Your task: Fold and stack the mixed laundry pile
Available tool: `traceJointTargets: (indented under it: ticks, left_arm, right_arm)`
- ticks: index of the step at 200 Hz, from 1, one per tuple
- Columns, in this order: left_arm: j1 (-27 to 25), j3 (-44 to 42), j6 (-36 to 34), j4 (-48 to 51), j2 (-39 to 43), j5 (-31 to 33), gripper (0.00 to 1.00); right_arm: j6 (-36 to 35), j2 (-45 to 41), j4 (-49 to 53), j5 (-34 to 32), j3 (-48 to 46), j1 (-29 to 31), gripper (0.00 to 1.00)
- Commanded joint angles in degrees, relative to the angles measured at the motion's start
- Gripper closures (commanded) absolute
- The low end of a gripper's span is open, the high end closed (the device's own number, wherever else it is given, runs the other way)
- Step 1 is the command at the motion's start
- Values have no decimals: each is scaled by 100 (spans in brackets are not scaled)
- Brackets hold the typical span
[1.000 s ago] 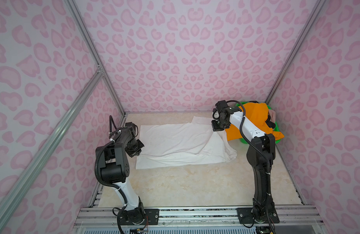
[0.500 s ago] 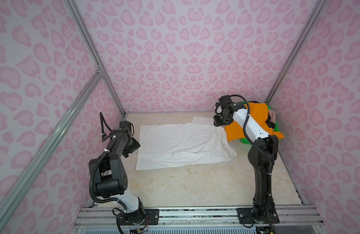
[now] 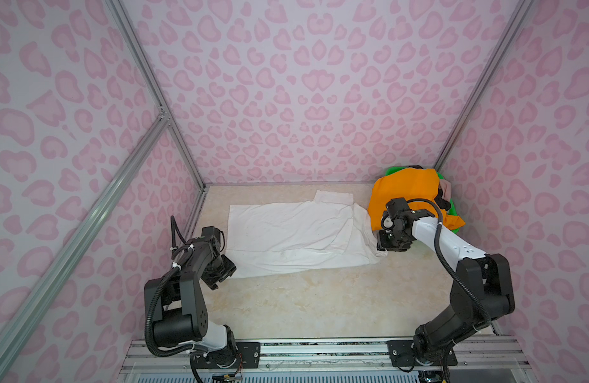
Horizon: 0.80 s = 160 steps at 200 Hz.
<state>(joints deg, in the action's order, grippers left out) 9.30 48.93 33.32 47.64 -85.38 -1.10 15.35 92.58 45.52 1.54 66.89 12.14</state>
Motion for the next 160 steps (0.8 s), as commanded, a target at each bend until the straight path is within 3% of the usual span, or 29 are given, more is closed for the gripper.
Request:
traceJointTargets:
  ticks: [1,48,85,142,160]
  left_arm:
    - [2,-169,60,-232,-73,40,40]
    - [2,-307,121,-472,-297,-26,47]
    - [6,-325,210,-647,-454,-53,60]
    - [2,-318,192,-477,-322,1,84]
    - [2,-291,175,-392,-150,-105,79]
  right_arm:
    - [361,89,-714,-149,-207,-111,47]
    - [560,655,-1059,-243,-448,-242,47]
    - [587,913,-1247,-136,-632,-392,50]
    - [431,627,-1109,-63,-890,-416,80]
    - [411,375,-1045,-83,-1062,-414,86]
